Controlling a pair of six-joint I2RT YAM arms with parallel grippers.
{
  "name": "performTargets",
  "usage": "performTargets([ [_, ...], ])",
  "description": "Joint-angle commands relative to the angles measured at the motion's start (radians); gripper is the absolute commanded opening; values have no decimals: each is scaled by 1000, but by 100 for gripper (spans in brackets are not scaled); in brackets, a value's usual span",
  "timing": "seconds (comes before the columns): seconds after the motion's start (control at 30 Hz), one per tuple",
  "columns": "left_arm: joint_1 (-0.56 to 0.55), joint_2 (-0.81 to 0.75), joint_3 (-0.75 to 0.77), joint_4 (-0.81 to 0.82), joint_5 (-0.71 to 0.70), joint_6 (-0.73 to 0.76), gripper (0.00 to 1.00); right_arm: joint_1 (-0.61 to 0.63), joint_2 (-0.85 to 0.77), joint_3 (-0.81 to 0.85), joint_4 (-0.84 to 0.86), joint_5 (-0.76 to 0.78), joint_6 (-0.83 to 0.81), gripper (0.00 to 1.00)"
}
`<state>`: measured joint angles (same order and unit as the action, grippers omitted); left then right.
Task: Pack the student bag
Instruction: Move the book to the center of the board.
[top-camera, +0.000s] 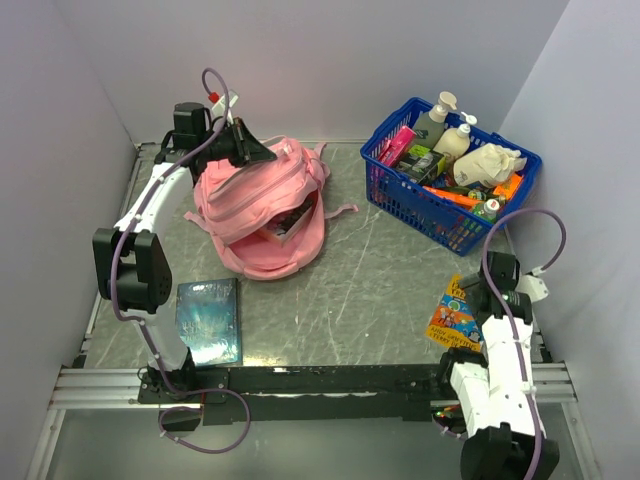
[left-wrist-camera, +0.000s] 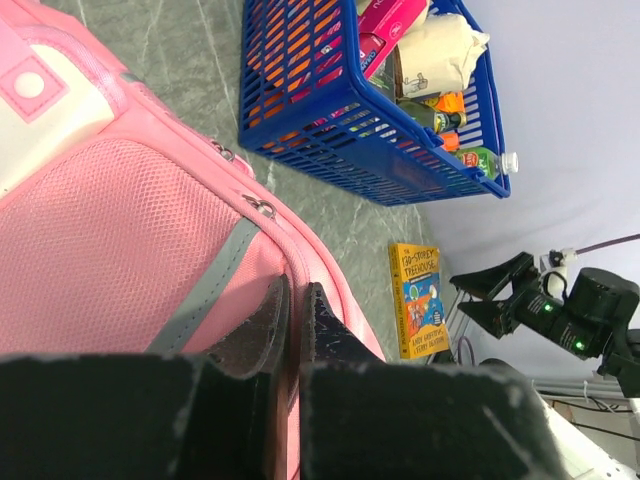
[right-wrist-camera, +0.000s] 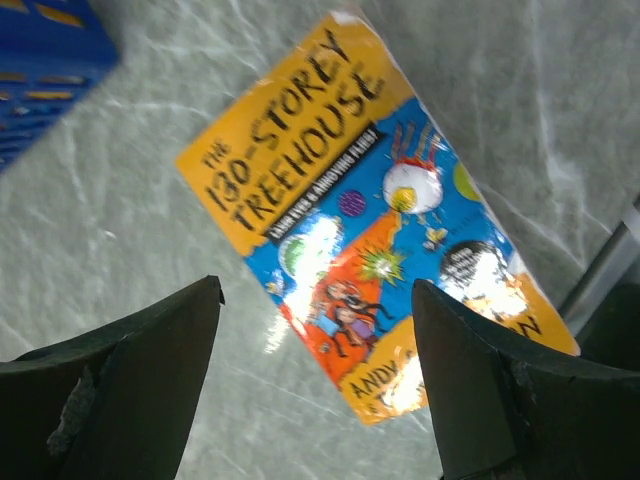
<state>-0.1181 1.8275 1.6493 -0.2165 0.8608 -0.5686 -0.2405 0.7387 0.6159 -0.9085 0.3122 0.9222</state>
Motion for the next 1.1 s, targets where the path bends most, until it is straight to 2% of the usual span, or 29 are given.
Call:
performTargets([
  [0.0, 5, -68, 29, 129, 81, -31, 1, 14, 59, 22, -77, 17, 19, 85],
  [0.13, 5, -68, 26, 147, 86, -50, 1, 6, 197, 117, -153, 83, 111, 92],
  [0.2, 5, -65, 29, 137, 87, -45, 1, -22, 226, 111, -98, 113, 96, 94],
  [0.4, 5, -53, 70, 88, 92, -19, 1, -94, 62, -134, 144, 126, 84, 94],
  [0.5, 6, -60, 75, 83, 87, -11, 1, -121, 80, -101, 134, 137, 60, 94],
  [0.63, 5, -51, 84, 85, 90, -27, 1, -123, 148, 25, 7, 283, 116, 98],
  [0.77, 5, -34, 109, 69, 89, -24, 1, -140, 217, 24, 17, 369, 168, 97],
  [0.93, 5, -23, 127, 40, 93, -5, 1, -184, 211, -108, 147, 315, 179, 96],
  [1.07, 5, -31, 109, 52, 96, -13, 1, -221, 104, -174, 233, 191, 156, 93],
])
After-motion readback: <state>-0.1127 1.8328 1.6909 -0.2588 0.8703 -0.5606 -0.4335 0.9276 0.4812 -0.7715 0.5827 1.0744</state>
